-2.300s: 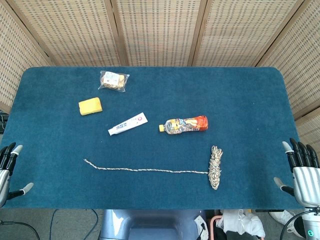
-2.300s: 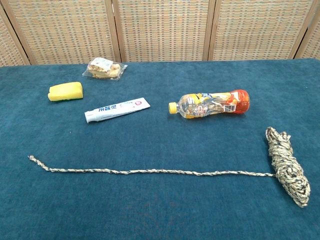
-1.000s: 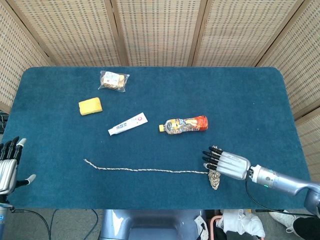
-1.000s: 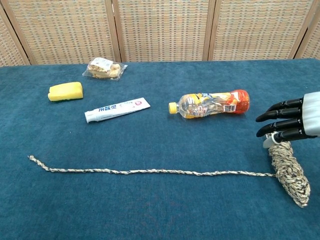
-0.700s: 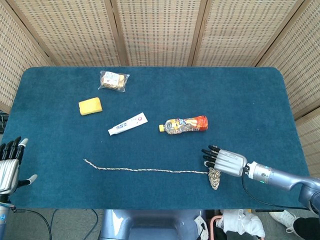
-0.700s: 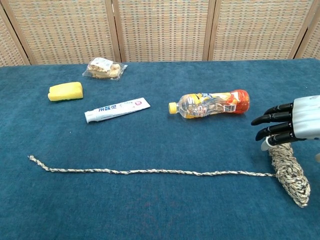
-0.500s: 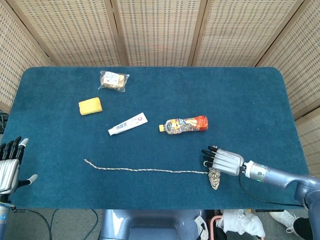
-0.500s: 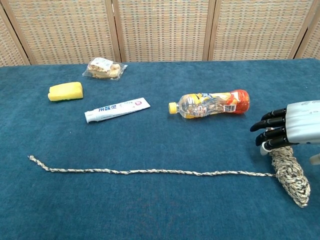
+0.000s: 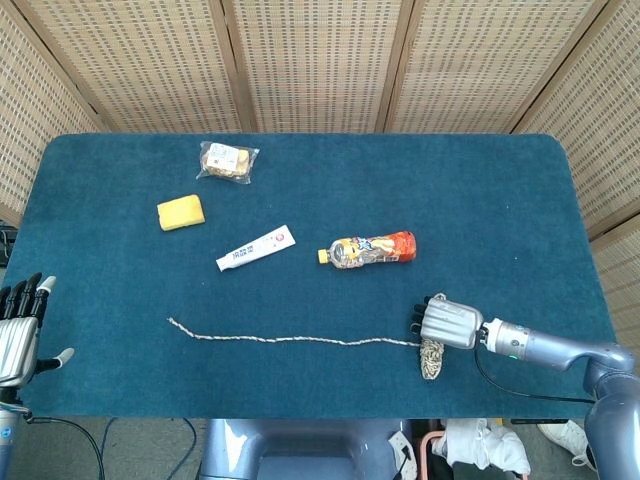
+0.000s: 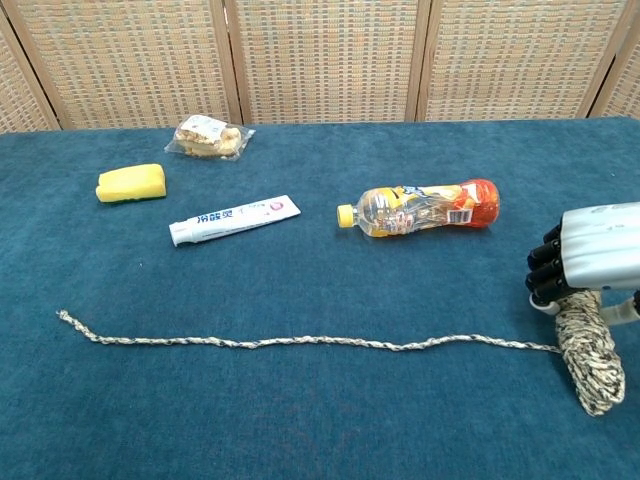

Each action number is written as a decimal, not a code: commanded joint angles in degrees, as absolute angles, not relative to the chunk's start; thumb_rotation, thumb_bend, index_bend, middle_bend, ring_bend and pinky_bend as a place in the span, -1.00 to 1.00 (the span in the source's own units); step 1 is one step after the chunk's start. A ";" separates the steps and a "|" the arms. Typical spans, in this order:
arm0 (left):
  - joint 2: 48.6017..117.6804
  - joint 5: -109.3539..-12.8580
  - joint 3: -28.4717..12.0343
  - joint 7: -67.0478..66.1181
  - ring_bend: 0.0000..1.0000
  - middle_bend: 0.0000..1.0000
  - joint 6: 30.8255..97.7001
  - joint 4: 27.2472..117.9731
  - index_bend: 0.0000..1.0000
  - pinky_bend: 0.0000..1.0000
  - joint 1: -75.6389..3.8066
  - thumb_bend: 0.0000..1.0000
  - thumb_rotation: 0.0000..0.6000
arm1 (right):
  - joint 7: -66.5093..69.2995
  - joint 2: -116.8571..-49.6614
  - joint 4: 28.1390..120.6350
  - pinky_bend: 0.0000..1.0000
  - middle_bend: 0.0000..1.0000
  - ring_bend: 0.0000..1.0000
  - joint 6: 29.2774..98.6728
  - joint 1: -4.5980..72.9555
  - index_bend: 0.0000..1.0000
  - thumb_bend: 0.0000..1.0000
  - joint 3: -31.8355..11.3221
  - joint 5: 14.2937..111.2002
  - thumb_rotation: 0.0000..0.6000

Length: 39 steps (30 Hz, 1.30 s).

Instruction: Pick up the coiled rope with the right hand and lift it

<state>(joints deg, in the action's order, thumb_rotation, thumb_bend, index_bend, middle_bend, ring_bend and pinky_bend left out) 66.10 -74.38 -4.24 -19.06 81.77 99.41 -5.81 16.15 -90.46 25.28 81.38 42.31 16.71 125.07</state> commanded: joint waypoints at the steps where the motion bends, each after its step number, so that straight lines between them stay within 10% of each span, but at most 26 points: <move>1: 66.27 -74.45 -4.11 -19.35 -1.00 -1.00 81.79 99.46 -1.00 -1.00 -5.87 -1.00 1.00 | 19.57 -92.78 20.98 0.34 0.08 -0.06 86.77 41.05 0.14 -0.13 17.40 124.09 1.00; 17: 73.69 -80.98 -3.26 -18.54 -1.00 -1.00 72.85 88.98 -0.98 -1.00 -13.84 -0.99 1.00 | 28.47 -91.27 27.73 0.39 0.15 0.00 88.50 42.23 0.23 0.25 11.87 113.72 1.00; 25: 80.34 -88.23 -1.89 -8.24 -1.00 -1.00 64.28 77.93 -0.39 -1.00 -21.98 -0.69 1.00 | 21.75 -86.91 38.44 0.39 0.15 0.00 86.27 44.09 0.23 0.30 11.87 113.54 1.00; 39: 83.34 -87.79 0.07 -6.67 -1.00 -1.00 58.44 73.93 -0.18 -1.00 -25.92 -0.44 1.00 | 15.83 -83.88 46.49 0.39 0.15 0.00 83.21 45.20 0.23 0.30 11.90 113.69 1.00</move>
